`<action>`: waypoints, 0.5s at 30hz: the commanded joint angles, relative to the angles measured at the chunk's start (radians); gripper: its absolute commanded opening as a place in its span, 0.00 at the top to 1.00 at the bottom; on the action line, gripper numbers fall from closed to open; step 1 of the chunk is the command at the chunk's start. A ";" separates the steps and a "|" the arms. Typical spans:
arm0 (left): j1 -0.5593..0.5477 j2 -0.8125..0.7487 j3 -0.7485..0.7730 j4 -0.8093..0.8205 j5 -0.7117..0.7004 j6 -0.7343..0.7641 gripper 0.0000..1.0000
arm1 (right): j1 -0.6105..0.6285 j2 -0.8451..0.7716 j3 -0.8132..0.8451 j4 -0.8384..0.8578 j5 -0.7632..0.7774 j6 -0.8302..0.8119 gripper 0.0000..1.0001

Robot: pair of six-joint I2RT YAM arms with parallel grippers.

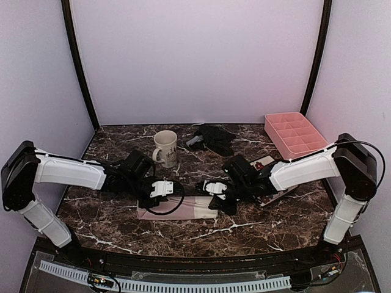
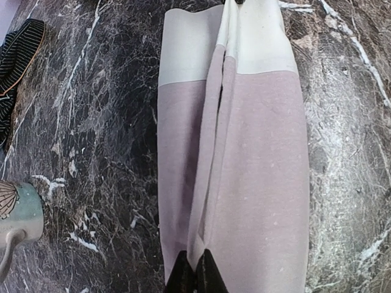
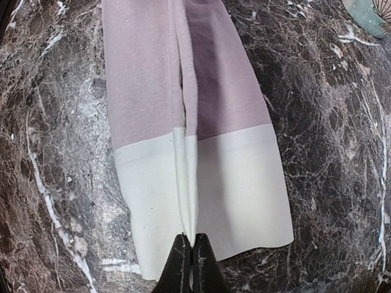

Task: Roll the underwear
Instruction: Fold the underwear at the center of the board.

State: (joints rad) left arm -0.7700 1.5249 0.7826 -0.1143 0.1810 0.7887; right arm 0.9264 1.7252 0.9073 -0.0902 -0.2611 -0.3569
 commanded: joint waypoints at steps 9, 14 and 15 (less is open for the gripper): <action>0.028 0.069 0.064 0.048 -0.027 0.052 1.00 | -0.028 0.050 0.058 -0.044 0.017 0.024 1.00; 0.045 0.084 0.071 0.063 -0.031 0.055 1.00 | -0.035 0.056 0.066 -0.046 0.037 0.034 1.00; 0.045 0.088 0.073 0.067 -0.031 0.057 1.00 | -0.037 0.060 0.069 -0.046 0.038 0.036 1.00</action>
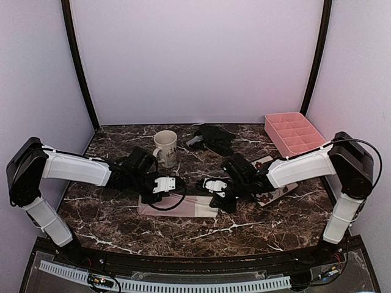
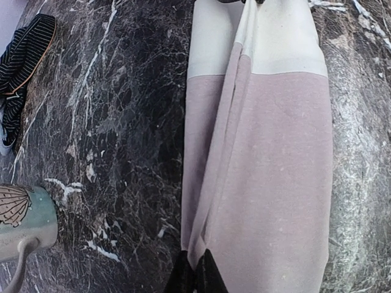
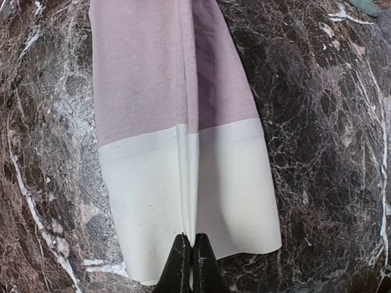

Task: Roll the underwear
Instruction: Fold the underwear at the center of the board.

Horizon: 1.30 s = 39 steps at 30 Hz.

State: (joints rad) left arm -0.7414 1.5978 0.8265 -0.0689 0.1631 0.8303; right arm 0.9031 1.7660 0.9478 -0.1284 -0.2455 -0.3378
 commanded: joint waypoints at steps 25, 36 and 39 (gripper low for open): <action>0.035 0.129 0.072 0.138 -0.094 0.012 0.99 | -0.033 0.077 0.095 -0.038 0.065 0.055 0.96; 0.068 0.108 0.167 0.077 -0.220 -0.191 0.58 | -0.073 0.037 0.156 -0.098 0.116 0.160 0.66; 0.090 0.077 0.237 -0.072 -0.278 -0.350 0.47 | -0.118 0.051 0.247 -0.170 0.011 0.220 0.59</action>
State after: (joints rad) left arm -0.6754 1.7359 0.9936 0.0414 -0.0422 0.6674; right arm 0.8291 1.8282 1.0977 -0.2230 -0.1452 -0.1974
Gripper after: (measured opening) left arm 0.440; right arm 0.357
